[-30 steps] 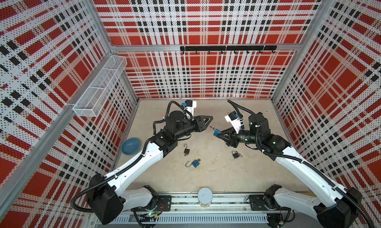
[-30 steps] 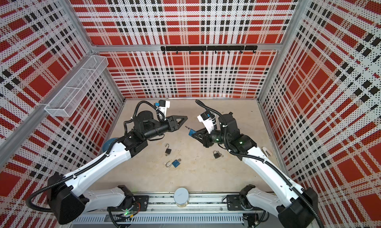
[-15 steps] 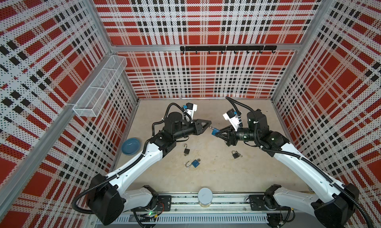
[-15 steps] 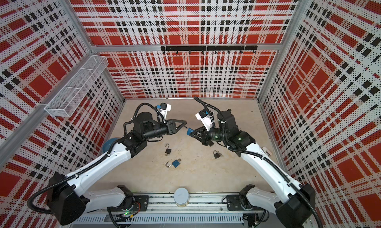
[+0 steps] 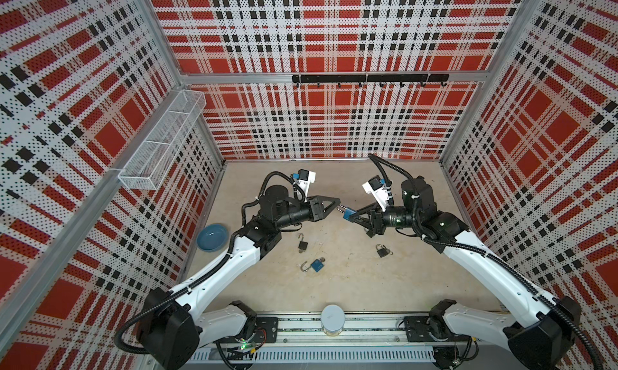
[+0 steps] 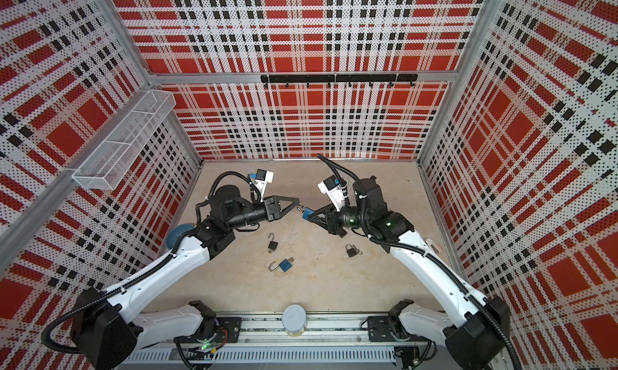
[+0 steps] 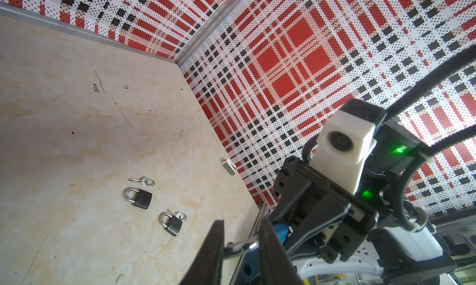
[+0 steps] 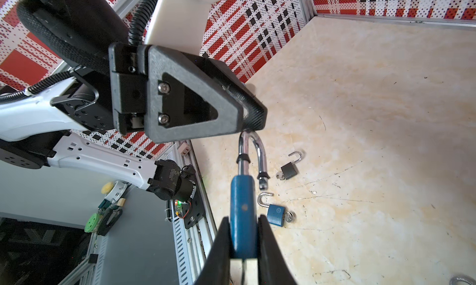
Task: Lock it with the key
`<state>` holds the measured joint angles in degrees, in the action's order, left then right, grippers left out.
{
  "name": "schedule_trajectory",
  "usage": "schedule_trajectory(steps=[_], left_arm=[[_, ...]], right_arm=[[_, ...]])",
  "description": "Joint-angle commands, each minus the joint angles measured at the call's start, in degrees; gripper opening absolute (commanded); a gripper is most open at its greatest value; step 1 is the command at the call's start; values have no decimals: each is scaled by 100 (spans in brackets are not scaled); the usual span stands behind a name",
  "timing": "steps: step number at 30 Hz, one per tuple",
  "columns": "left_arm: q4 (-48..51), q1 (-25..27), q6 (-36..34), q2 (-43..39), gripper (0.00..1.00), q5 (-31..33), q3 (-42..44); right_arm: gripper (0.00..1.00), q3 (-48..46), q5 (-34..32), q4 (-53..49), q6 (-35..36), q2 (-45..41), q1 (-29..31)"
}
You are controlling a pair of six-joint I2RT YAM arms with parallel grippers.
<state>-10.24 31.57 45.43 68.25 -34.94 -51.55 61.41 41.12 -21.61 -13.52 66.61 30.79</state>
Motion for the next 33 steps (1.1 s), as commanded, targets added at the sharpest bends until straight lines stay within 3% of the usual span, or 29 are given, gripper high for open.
schedule_trajectory(steps=[1, 17, 26, 33], left_arm=[[-227, -31, 100, -83, 28, -241, 67], [-286, -82, 151, -136, 17, -303, 145], [-327, -95, 212, -120, 21, -402, 189], [-420, -91, 266, -114, 30, -428, 223]], right_arm=[[0, 243, 248, 592, -70, 9, -33], [0, 229, 327, 719, -207, 36, -109], [0, 209, 405, 868, -300, 45, -136], [0, 203, 433, 921, -343, 54, -143]])
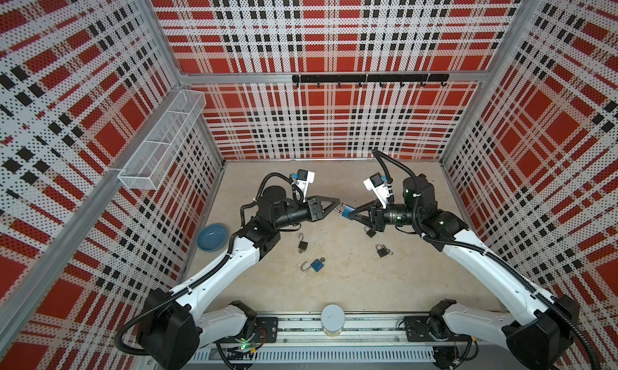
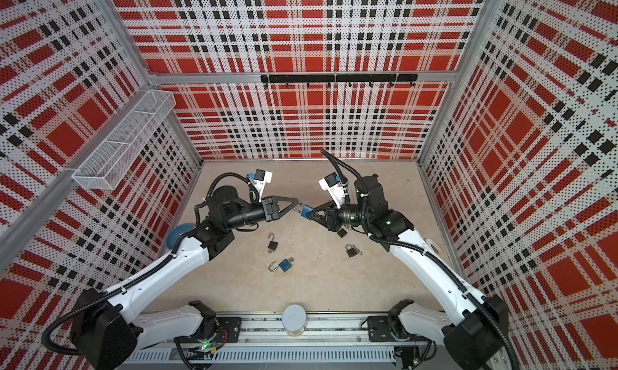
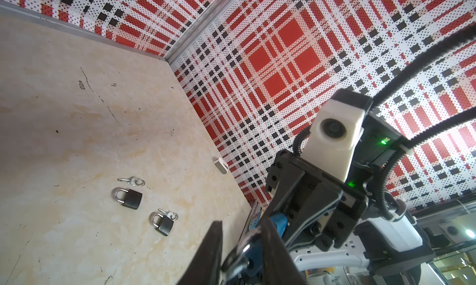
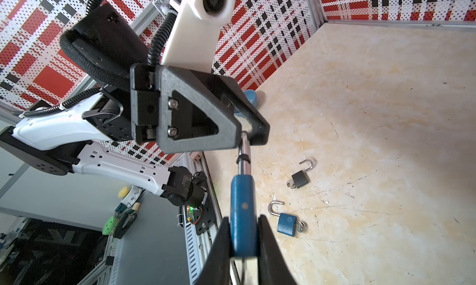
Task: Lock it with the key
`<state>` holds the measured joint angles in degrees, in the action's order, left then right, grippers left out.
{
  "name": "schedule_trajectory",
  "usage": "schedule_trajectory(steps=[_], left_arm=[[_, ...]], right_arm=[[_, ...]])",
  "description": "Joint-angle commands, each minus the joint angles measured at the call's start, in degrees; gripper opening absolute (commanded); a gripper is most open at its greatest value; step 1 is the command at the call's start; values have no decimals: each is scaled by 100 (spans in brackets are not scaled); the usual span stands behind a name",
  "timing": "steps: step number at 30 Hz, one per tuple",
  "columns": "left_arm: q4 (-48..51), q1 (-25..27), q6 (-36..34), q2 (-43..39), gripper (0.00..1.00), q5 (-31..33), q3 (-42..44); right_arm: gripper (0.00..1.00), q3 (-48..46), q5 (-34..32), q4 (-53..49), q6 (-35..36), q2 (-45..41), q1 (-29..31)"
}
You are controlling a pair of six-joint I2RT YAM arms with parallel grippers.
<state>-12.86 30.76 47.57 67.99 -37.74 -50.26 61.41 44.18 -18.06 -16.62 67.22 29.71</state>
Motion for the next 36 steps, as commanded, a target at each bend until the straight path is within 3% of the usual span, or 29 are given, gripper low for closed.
schedule_trajectory(steps=[1, 12, 18, 28, 36], left_arm=[[-175, -10, 59, -99, 29, -146, 99], [-243, -52, 120, -86, 15, -148, 144], [-236, -44, 92, -20, 1, -113, 181], [-426, 43, 114, 179, 0, 2, 256], [-530, 222, 154, 254, 0, 58, 284]], right_arm=[[0, 203, 117, 567, -41, -7, -45], [0, 169, 216, 659, -117, -11, -68], [0, 93, 651, 970, -425, 26, -66], [0, -112, 1144, 1653, -1137, -99, -63], [0, -207, 1051, 1971, -1392, -157, -62]])
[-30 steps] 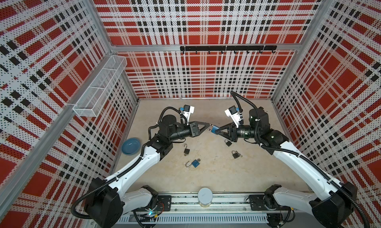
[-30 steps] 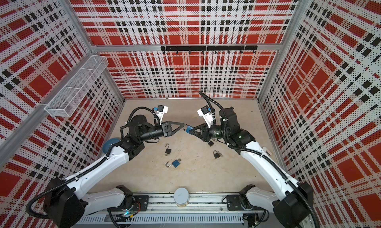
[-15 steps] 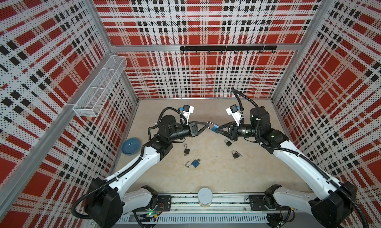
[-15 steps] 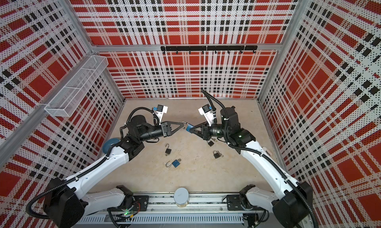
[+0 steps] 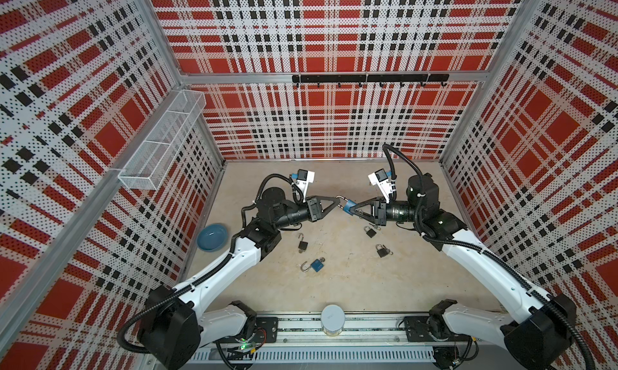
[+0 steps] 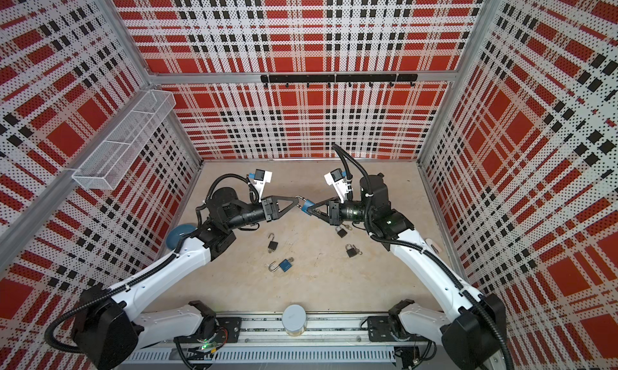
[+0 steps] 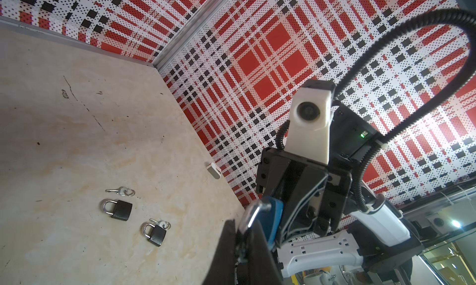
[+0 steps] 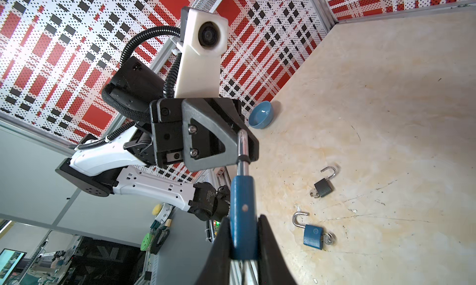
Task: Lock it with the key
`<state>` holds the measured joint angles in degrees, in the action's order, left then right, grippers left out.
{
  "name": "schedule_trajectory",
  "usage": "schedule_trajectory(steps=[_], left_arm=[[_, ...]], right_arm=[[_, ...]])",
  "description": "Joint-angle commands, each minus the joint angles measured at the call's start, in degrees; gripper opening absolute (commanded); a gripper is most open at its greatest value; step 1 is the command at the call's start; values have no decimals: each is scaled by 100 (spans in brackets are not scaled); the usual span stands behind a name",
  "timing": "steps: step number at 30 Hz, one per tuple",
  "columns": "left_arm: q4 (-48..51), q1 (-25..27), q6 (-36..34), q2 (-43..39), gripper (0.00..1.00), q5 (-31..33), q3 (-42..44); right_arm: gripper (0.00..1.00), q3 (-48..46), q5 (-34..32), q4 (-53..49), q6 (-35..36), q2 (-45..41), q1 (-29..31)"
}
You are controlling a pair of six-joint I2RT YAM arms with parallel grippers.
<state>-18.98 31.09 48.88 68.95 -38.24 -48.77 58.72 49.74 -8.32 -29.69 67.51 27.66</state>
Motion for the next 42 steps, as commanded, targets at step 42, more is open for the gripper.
schedule_trajectory(steps=[42], left_arm=[[-171, 1543, 372, -216, 0, 880, 905]], right_arm=[[0, 35, 195, 1568, -169, 323, 142]])
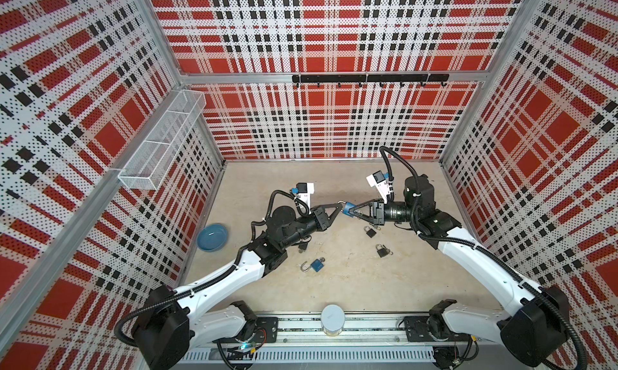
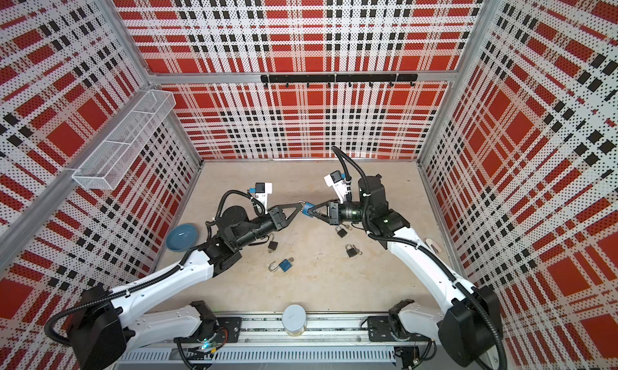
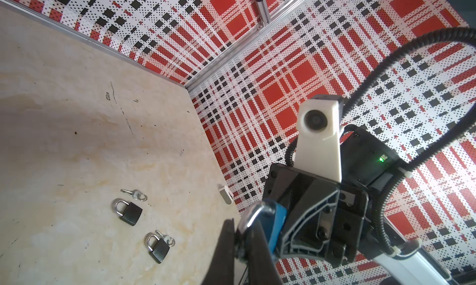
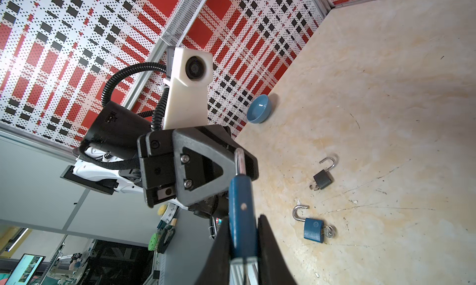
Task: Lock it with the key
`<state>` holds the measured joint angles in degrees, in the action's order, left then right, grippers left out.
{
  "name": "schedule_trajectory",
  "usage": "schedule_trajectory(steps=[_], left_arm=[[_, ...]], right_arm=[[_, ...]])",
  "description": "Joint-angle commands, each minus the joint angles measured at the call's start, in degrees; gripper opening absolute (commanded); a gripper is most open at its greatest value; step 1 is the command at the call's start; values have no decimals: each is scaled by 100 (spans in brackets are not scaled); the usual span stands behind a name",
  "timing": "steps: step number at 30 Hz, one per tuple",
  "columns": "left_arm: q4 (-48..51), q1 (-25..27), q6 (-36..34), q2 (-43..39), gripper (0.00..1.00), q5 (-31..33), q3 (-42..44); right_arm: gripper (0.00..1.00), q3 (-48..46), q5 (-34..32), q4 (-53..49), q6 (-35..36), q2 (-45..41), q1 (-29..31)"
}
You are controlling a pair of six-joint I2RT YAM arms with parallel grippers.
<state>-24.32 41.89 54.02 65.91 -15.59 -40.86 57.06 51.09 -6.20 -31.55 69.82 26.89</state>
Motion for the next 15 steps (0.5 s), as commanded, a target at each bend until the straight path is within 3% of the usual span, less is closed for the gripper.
schedule_trajectory(steps=[1, 10, 15], left_arm=[[361, 369, -138, 52, 0, -1394, 84], [365, -543, -92, -202, 0, -1864, -423], [341, -688, -85, -245, 11, -1985, -587]], right_arm=[[0, 181, 59, 1298, 49, 76, 219], [0, 27, -21, 864, 281, -107, 219], [0, -5, -20, 888, 258, -127, 237]])
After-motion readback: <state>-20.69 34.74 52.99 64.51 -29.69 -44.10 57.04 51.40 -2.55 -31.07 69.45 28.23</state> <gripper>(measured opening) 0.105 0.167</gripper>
